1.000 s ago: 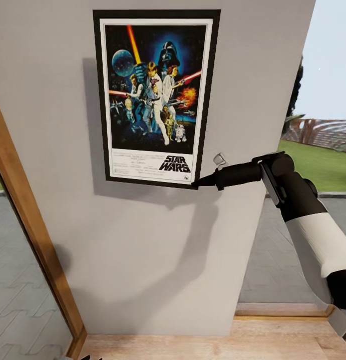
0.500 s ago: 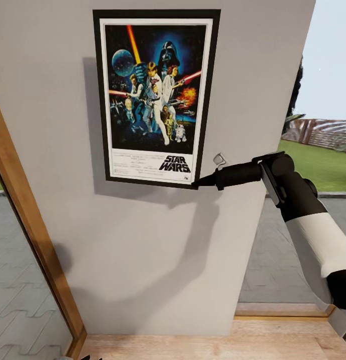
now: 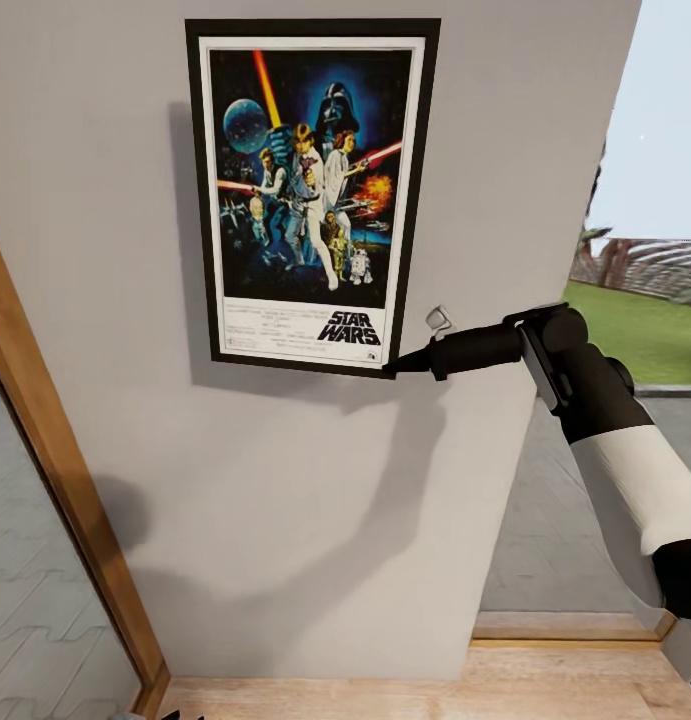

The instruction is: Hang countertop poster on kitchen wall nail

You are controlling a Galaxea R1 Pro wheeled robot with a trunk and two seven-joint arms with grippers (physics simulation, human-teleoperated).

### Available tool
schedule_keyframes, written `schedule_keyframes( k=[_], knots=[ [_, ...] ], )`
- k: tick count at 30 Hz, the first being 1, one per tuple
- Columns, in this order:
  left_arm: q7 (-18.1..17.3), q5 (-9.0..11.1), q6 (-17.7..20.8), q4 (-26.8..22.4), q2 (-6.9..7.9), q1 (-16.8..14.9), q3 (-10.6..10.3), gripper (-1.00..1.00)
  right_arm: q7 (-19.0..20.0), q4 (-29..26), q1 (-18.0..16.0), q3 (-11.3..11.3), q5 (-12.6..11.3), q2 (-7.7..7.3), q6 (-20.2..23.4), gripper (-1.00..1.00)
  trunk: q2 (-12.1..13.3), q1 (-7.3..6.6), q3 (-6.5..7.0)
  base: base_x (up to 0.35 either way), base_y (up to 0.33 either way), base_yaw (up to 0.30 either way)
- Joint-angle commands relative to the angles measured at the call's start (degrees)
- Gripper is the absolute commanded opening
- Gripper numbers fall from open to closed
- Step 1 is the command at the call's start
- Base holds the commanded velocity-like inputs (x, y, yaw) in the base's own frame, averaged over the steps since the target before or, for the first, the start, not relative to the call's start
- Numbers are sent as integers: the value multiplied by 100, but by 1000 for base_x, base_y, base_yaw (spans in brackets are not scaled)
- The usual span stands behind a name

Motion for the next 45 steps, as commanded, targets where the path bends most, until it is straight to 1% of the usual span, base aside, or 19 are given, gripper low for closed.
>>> schedule_keyframes(
  k=[1, 21, 30, 45],
  knots=[
    [-11, 58, -26, 7, 2, -2, -48, 100, 3, 0, -3, 11, -28, -5, 65, -100, -5, 2, -3, 17, 0, 0],
    [-10, 58, -25, 7, 2, -2, -48, 100, 3, 0, -3, 11, -35, -5, 65, -100, -5, 2, -3, 3, 0, 0],
    [-8, 58, -26, 7, 2, -2, -48, 100, 3, -2, -3, 5, -36, -5, 65, -100, -5, 2, -3, 140, 0, 0],
    [-10, 58, -26, 7, 2, -2, -48, 100, 3, -8, -3, -6, -34, -5, 70, -100, -5, 2, -3, 9, 0, 0]
  ],
)
